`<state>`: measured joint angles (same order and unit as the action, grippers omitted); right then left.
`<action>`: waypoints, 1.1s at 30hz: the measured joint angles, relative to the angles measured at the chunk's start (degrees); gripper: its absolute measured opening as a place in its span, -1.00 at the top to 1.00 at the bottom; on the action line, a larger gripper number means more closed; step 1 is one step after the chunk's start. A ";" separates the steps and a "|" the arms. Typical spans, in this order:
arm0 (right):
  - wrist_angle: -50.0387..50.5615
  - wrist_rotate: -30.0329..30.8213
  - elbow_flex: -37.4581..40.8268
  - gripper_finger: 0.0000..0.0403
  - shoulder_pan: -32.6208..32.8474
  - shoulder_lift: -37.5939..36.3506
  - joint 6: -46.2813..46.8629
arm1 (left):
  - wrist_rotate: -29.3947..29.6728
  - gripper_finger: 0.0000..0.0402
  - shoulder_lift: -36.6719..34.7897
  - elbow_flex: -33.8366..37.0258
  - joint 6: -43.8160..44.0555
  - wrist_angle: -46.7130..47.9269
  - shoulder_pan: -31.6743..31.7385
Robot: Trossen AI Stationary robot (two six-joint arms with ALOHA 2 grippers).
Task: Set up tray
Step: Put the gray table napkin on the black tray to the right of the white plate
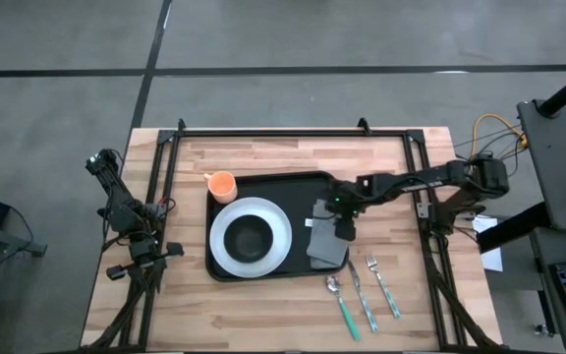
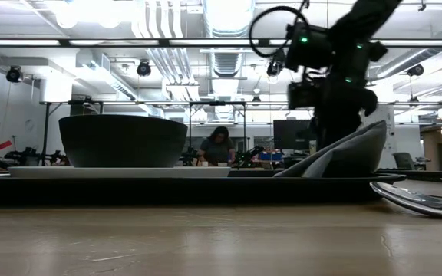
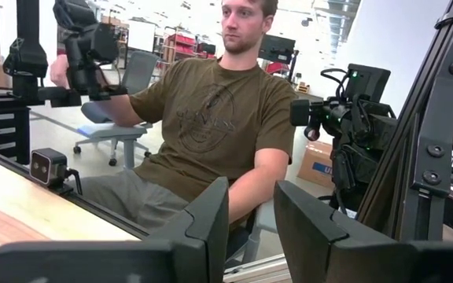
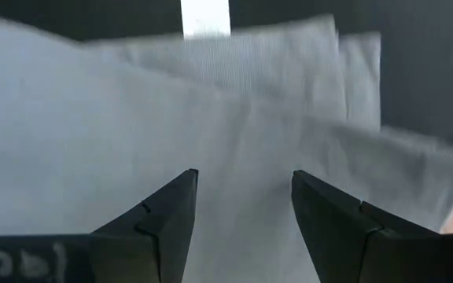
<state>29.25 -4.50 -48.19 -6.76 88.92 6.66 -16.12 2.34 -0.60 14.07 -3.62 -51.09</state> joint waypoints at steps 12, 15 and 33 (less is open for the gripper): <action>1.92 -9.50 -7.79 0.03 3.13 0.46 3.25 | 0.02 0.58 0.01 0.00 -0.01 0.00 0.02; 1.44 -9.60 -7.82 0.03 5.27 0.49 5.50 | 0.02 0.58 0.01 0.00 0.00 0.02 0.02; 0.65 -13.78 -17.60 0.03 14.60 0.59 6.54 | 0.02 0.58 0.01 0.00 0.02 0.02 0.02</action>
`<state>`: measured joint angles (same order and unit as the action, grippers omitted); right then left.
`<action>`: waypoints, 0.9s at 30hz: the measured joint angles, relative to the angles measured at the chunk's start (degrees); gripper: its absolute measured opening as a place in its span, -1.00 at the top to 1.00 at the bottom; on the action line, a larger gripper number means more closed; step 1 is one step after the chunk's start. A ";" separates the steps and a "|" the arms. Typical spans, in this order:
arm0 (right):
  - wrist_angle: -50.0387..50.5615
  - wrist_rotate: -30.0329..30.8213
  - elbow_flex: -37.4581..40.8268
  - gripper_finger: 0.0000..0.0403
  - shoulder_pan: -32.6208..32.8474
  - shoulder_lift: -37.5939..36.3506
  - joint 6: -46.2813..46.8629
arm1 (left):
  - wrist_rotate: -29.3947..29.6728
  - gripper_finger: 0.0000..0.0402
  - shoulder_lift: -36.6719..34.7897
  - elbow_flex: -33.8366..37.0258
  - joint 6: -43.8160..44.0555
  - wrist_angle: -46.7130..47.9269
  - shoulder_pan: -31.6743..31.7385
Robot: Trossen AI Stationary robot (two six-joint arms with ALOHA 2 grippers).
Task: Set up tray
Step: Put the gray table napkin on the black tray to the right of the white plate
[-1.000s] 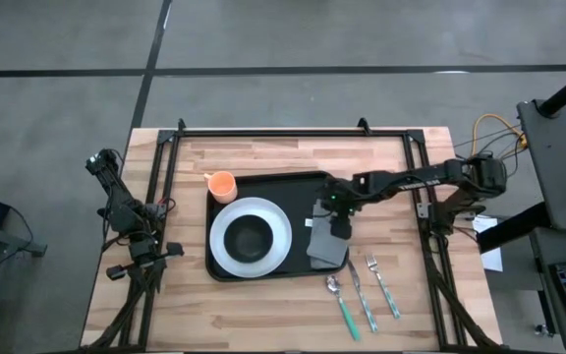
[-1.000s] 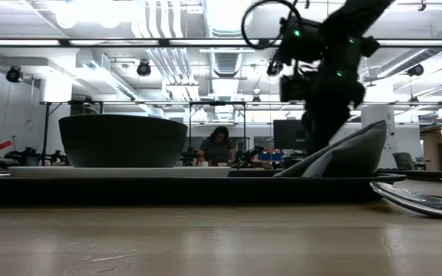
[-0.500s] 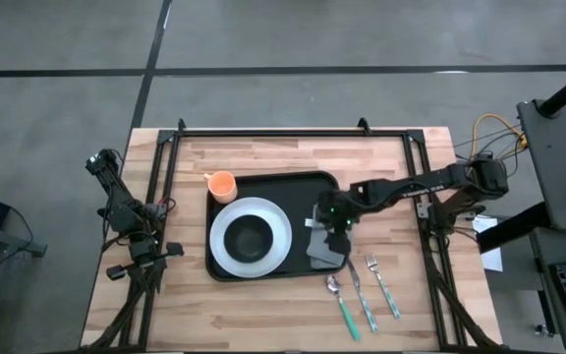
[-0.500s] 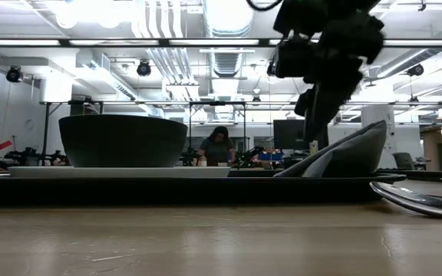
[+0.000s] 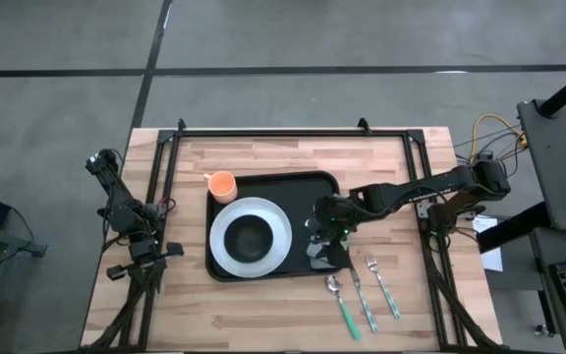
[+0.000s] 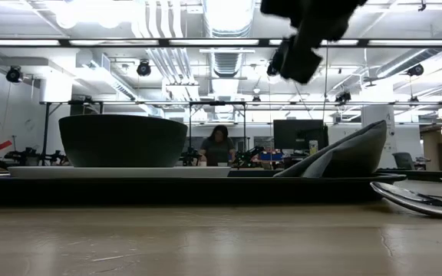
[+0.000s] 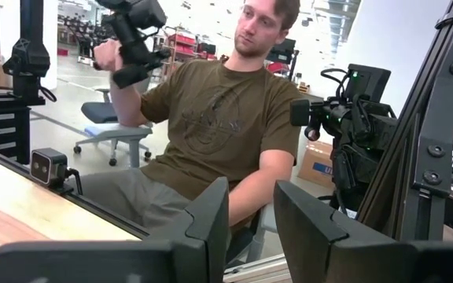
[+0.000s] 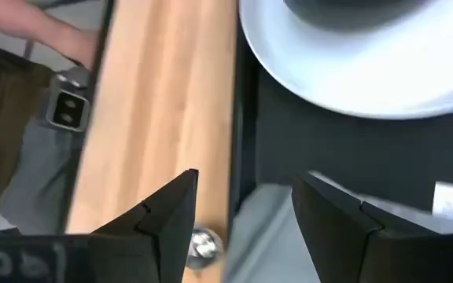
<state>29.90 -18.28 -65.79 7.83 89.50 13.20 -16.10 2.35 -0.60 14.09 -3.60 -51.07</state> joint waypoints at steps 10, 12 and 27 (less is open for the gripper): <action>17.27 21.56 -9.26 0.03 9.04 7.13 10.27 | 0.00 0.58 0.00 0.00 -0.02 0.00 -0.01; 19.08 25.25 -11.65 0.03 10.07 9.60 11.45 | 0.00 0.58 0.00 0.00 -0.02 -0.01 -0.02; 22.21 28.48 -22.06 0.03 11.48 22.12 15.03 | 0.01 0.58 0.00 0.00 -0.02 0.00 0.00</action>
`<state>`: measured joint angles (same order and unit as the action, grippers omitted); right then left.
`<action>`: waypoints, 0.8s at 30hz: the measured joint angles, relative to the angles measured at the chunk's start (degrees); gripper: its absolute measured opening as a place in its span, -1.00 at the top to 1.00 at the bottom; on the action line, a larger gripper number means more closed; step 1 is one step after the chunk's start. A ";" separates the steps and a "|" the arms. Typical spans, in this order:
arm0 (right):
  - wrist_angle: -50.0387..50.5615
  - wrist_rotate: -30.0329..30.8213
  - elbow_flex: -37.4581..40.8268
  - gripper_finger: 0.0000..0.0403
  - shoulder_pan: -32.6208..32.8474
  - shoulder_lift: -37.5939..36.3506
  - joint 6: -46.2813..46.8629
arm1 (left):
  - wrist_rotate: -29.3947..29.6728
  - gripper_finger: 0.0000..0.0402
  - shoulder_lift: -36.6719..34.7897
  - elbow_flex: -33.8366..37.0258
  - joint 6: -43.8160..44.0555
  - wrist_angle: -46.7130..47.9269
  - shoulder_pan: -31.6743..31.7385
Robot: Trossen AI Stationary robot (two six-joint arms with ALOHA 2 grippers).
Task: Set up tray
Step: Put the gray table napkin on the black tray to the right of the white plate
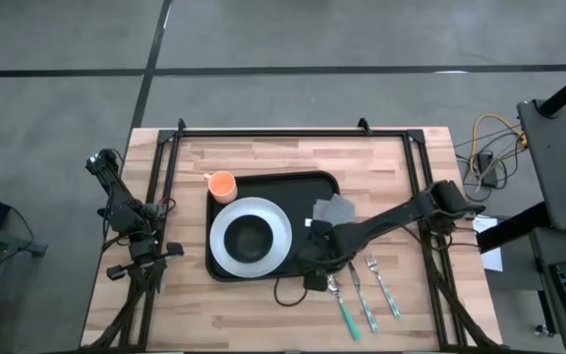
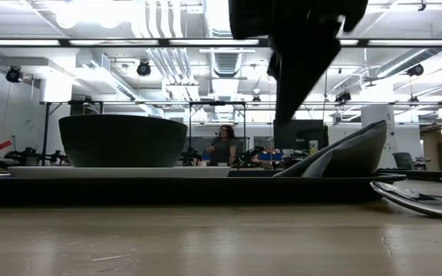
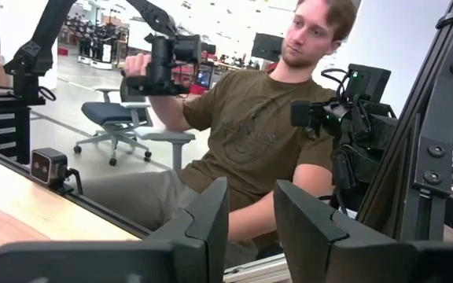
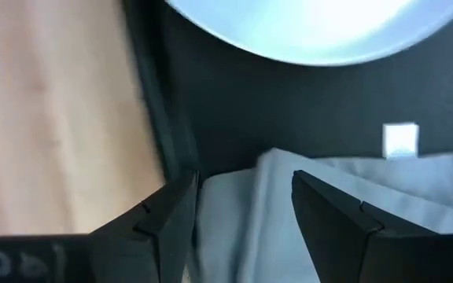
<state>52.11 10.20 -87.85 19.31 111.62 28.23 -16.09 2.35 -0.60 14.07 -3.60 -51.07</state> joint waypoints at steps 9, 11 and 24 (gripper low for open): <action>3.16 1.93 -0.14 0.03 -0.03 2.63 1.81 | -0.01 0.58 -0.01 0.00 -0.01 0.00 0.00; 2.99 2.01 -0.14 0.03 -0.20 2.59 2.14 | -0.01 0.58 -0.02 0.00 0.00 -0.02 -0.01; 2.43 2.03 -0.09 0.03 -0.20 2.33 5.89 | -0.01 0.58 0.00 0.00 0.00 -0.02 0.00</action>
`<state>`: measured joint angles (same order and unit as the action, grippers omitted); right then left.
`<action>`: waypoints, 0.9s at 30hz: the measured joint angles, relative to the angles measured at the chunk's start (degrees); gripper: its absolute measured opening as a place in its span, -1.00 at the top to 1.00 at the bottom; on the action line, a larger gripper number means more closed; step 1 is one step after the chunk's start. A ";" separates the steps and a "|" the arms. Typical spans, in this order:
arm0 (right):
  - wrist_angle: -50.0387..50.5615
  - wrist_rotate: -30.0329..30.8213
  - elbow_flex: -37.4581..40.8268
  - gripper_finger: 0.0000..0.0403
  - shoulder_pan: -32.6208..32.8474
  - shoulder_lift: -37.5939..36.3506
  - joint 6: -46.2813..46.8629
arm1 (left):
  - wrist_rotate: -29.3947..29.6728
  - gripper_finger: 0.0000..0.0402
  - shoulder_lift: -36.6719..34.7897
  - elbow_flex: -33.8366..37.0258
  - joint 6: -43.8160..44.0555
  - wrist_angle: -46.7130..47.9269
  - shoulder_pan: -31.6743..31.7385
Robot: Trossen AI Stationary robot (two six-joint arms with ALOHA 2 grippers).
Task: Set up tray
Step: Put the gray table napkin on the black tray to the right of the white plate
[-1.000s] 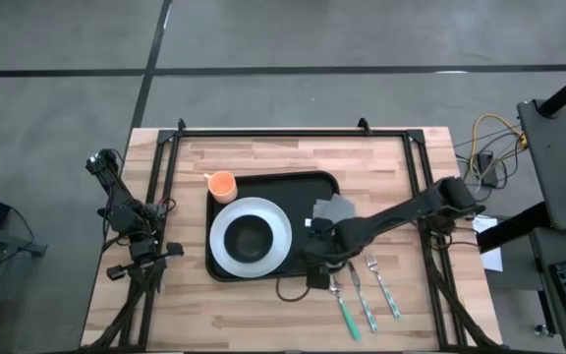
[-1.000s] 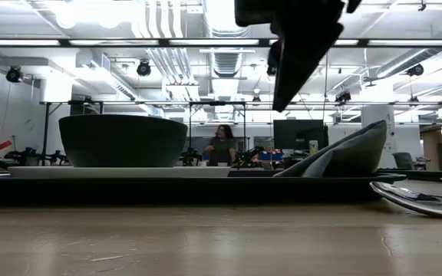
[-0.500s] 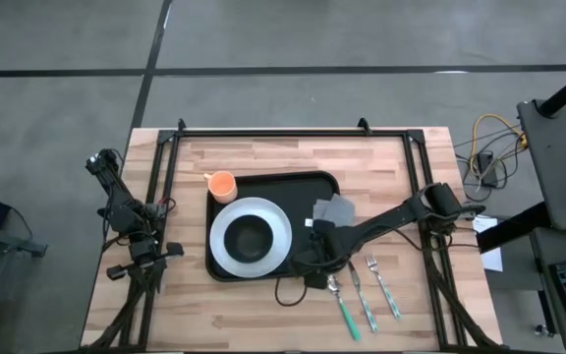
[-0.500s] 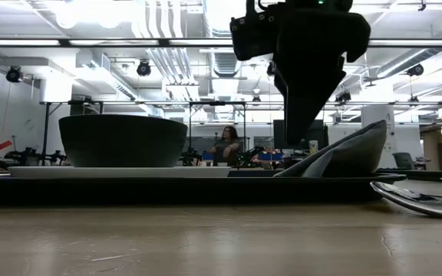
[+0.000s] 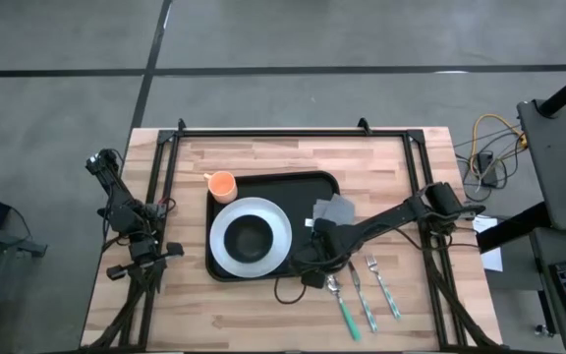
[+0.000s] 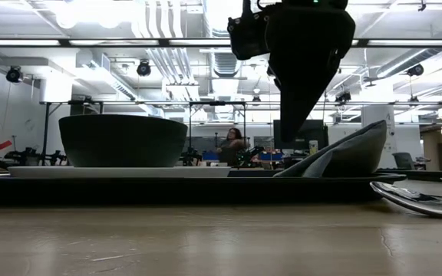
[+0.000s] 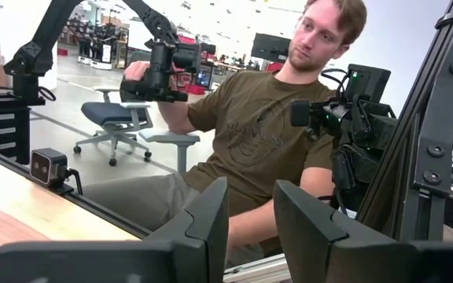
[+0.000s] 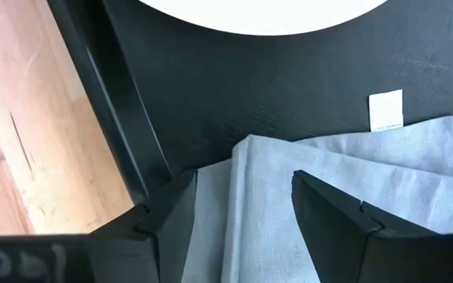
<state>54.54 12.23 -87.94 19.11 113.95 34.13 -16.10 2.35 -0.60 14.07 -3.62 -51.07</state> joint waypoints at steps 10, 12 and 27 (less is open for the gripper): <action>-0.69 -0.05 0.11 0.03 0.00 0.55 -1.31 | 0.00 0.58 0.00 0.00 0.00 0.02 0.00; -0.73 -0.04 0.16 0.03 0.00 0.55 -1.46 | 0.00 0.58 0.00 0.00 -0.01 0.00 0.00; -0.97 2.15 4.92 0.04 -0.15 0.59 -2.82 | 0.00 0.58 0.00 0.00 0.00 0.02 0.00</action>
<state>53.58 14.37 -83.02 18.96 114.54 31.31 -16.10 2.35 -0.60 14.07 -3.60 -51.07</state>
